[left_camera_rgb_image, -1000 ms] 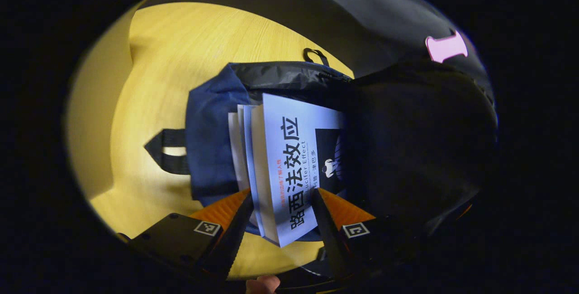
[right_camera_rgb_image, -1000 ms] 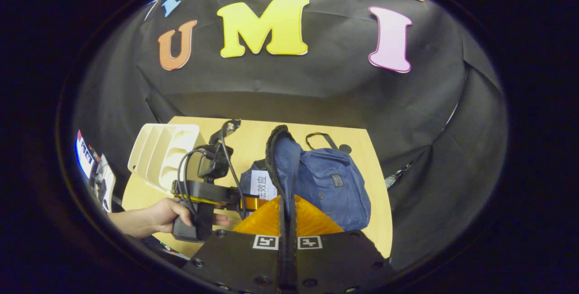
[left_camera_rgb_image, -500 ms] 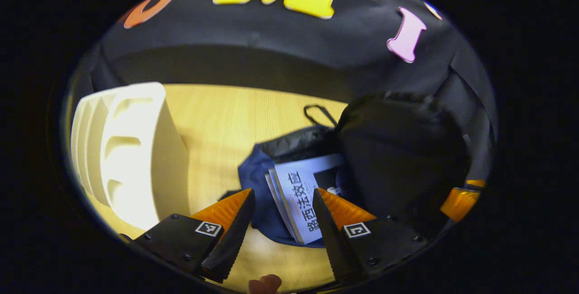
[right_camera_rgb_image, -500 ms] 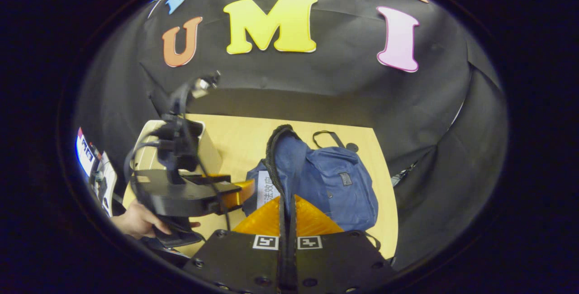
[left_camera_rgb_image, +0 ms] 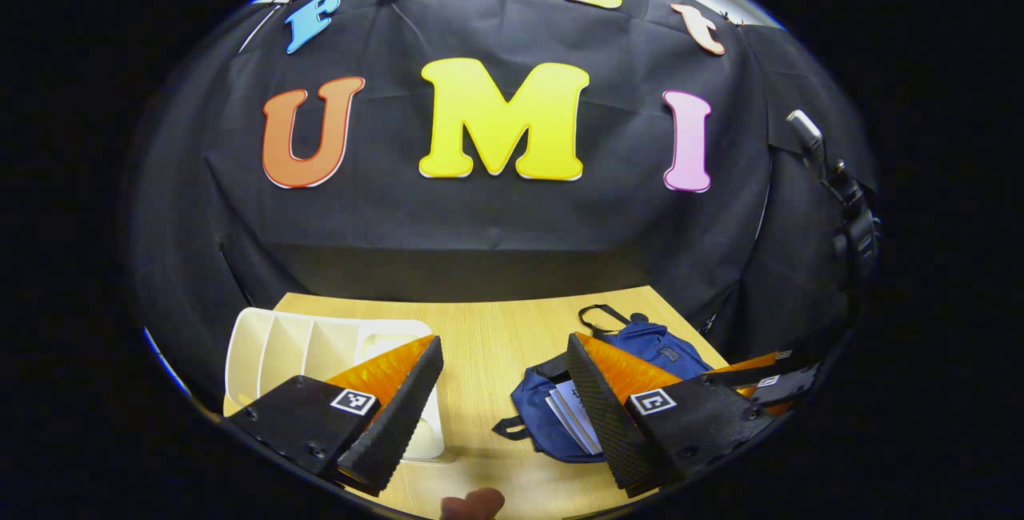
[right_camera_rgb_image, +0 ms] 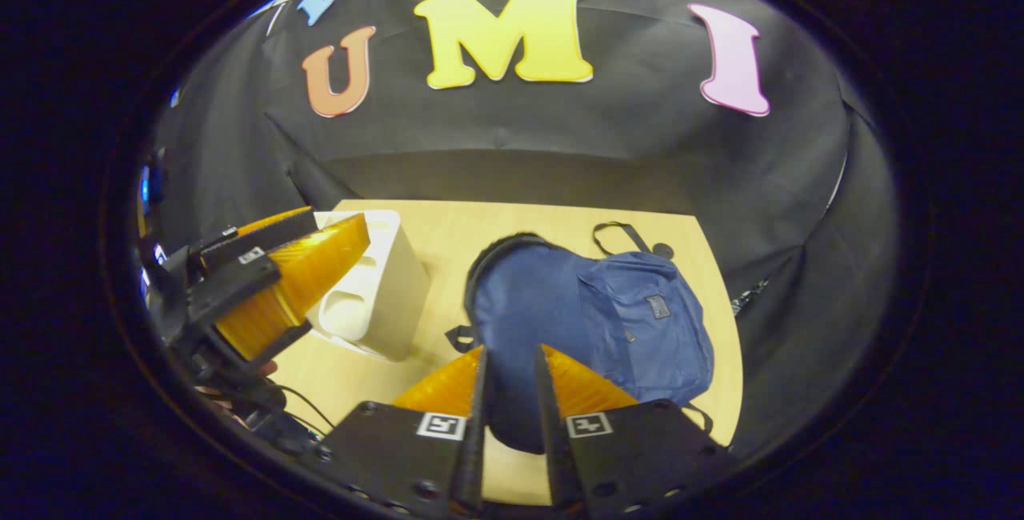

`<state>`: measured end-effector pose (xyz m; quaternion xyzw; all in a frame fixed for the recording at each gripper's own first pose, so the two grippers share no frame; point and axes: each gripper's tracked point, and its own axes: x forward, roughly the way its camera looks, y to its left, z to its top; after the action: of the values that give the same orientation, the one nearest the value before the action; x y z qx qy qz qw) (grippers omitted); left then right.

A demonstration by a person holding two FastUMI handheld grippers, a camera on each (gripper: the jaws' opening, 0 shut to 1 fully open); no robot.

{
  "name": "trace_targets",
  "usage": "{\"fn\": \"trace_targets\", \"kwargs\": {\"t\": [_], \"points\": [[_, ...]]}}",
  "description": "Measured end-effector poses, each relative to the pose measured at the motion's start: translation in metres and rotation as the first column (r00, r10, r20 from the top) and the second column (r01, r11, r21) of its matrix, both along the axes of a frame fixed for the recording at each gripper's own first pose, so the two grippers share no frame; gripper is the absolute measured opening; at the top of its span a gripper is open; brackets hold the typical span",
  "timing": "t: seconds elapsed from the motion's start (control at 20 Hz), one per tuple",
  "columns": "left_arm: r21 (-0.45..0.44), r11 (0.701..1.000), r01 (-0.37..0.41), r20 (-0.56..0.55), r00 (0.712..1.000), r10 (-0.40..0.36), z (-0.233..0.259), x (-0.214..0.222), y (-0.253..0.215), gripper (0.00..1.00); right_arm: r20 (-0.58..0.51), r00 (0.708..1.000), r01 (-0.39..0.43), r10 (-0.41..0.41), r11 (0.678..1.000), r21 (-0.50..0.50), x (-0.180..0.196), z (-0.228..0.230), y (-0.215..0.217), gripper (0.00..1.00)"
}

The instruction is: Open the schoolbag, grab two books from the bookshelf and put them into the schoolbag.

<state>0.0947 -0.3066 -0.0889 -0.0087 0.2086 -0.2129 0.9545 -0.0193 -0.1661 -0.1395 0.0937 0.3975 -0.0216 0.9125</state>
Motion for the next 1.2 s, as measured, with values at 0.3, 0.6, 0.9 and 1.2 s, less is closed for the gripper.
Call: {"fn": "trace_targets", "kwargs": {"t": [0.3, 0.6, 0.9, 1.2], "points": [[-0.032, 0.999, -0.005, 0.162, 0.987, 0.011, 0.090, -0.022, 0.051, 0.98, 0.151, 0.988, -0.020, 0.014, 0.999, 0.034, 0.019, 0.036, 0.036, 0.94], [-0.238, 0.971, 0.004, 0.350, 0.933, 0.082, 0.190, -0.046, 0.097, 0.98, 0.419, 0.906, 0.053, -0.061, 0.998, 0.030, 0.033, 0.116, 0.044, 0.96], [-0.300, 0.952, -0.055, 0.445, 0.875, 0.191, 0.243, -0.060, 0.144, 0.98, 0.630, 0.766, 0.177, -0.124, 0.984, -0.022, 0.018, 0.185, 0.028, 0.96], [-0.298, 0.946, -0.125, 0.472, 0.842, 0.260, 0.252, -0.063, 0.165, 0.97, 0.700, 0.702, 0.208, -0.135, 0.978, -0.020, 0.005, 0.208, 0.032, 0.96]]}}
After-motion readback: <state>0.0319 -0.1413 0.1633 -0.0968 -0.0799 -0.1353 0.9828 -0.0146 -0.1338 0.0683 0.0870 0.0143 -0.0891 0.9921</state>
